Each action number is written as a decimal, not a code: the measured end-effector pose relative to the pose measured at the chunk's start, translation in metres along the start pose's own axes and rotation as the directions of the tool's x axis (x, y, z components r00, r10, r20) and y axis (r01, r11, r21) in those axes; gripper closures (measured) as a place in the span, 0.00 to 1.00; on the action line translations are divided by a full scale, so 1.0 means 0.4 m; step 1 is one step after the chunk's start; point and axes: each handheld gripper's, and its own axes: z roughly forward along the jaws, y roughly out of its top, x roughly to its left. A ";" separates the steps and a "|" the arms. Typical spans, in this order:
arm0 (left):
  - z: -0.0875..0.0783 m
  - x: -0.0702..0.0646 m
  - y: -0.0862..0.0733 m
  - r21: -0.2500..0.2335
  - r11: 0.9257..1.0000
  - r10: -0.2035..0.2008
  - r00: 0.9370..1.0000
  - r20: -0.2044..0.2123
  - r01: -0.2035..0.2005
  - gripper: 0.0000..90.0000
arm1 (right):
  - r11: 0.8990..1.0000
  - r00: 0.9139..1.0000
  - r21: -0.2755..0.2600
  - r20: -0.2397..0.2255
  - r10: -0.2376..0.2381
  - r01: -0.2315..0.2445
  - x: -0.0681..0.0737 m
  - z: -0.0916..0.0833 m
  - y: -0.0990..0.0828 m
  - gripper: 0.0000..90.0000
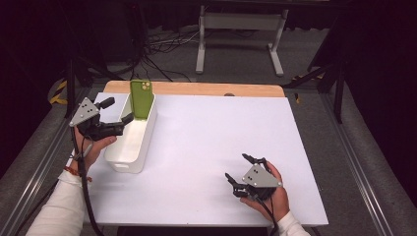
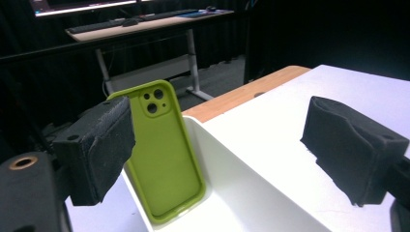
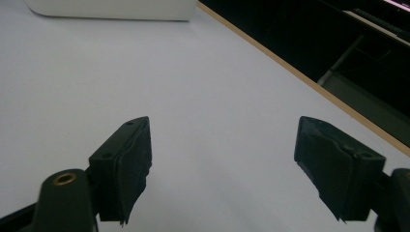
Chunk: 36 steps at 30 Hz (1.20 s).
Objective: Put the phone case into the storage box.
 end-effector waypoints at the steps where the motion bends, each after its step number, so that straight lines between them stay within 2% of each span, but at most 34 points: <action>1: -0.003 -0.003 0.001 0.004 1.000 0.004 1.000 0.007 -0.004 0.14 | 1.000 1.000 0.000 0.000 -0.001 0.001 0.000 0.000 0.000 0.24; 7: -0.018 -0.024 0.003 -0.001 1.000 0.005 0.999 0.034 -0.005 0.13 | 1.000 1.000 -0.004 0.003 0.006 -0.006 -0.002 -0.002 0.000 0.24; 16: -0.045 -0.039 0.007 -0.030 1.000 -0.002 0.999 0.042 0.004 0.12 | 1.000 1.000 -0.003 0.002 -0.001 0.001 -0.001 -0.003 0.001 0.24; 29: -0.058 -0.086 0.002 -0.024 0.999 0.035 0.996 0.081 -0.033 0.12 | 1.000 1.000 -0.004 0.003 -0.004 0.004 -0.001 -0.005 0.001 0.24; 31: -0.061 -0.094 0.003 -0.023 0.999 0.050 0.995 0.087 -0.049 0.12 | 1.000 1.000 -0.005 0.004 -0.006 0.006 -0.001 -0.006 0.001 0.24; 33: -0.063 -0.100 0.004 -0.028 0.998 0.052 0.994 0.095 -0.050 0.12 | 1.000 1.000 -0.005 0.004 -0.006 0.006 -0.002 -0.006 0.001 0.25; 36: -0.062 -0.108 0.002 -0.035 0.999 0.033 0.993 0.111 -0.030 0.12 | 1.000 1.000 -0.005 0.006 -0.006 0.006 -0.003 -0.007 0.001 0.25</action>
